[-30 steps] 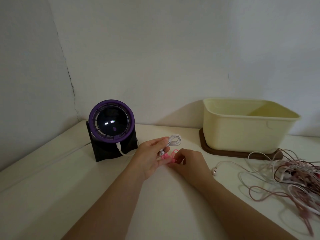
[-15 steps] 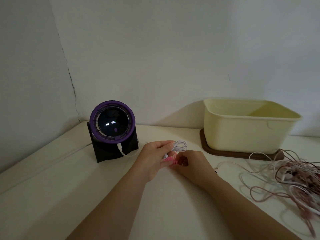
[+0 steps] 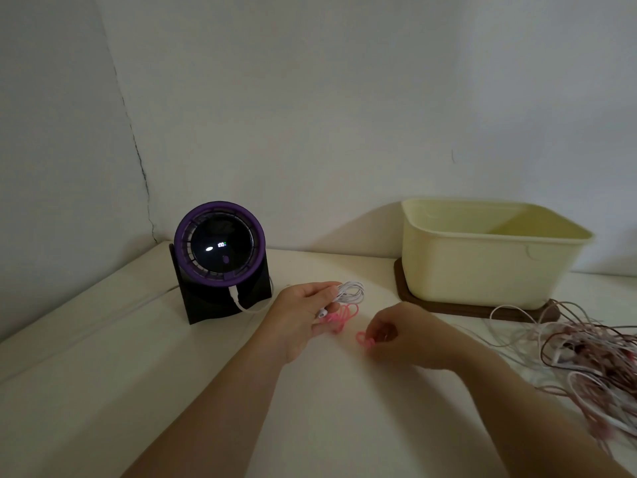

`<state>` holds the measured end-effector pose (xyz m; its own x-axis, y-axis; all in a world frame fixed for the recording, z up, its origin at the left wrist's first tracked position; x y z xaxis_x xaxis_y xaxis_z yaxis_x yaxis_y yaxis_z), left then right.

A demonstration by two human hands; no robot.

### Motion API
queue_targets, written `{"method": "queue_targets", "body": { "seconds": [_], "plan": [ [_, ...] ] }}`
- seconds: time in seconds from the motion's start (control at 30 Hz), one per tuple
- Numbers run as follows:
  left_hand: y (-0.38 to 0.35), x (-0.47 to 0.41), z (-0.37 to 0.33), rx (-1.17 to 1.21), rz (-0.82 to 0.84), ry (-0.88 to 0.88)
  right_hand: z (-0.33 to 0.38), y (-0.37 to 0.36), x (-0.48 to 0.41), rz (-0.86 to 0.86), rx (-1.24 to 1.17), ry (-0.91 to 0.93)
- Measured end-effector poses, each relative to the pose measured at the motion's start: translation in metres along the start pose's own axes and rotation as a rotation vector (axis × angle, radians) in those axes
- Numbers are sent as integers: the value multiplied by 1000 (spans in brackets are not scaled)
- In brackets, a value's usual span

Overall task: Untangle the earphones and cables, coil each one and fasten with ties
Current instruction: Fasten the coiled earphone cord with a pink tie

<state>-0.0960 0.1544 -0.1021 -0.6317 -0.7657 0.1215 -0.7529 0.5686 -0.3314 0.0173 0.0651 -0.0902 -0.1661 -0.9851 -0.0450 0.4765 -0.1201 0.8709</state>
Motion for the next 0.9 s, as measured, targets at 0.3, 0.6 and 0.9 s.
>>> {"method": "queue_targets", "body": {
  "seconds": [0.3, 0.6, 0.9],
  "plan": [
    [-17, 15, -47, -11, 11, -155, 7, 101, 24, -208, -422, 56],
    [-118, 42, -96, -410, 230, -406, 8, 164, 37, -468, -408, 215],
    [-157, 20, -108, -605, 190, -536, -18, 190, 42, -626, -327, 184]
  ]
}}
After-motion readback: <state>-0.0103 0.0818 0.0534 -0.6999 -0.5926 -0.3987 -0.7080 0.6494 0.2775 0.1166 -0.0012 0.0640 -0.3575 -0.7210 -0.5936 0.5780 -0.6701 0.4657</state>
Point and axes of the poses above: each hand's wrist, its own x-axis away from the middle knuckle, its own y-axis out of the back of the hand, z = x × y, the point moved 8 cm from there along -x, towards the middle knuckle, and after that the axes turned 5 degrees about x, right-handed, at the moved point
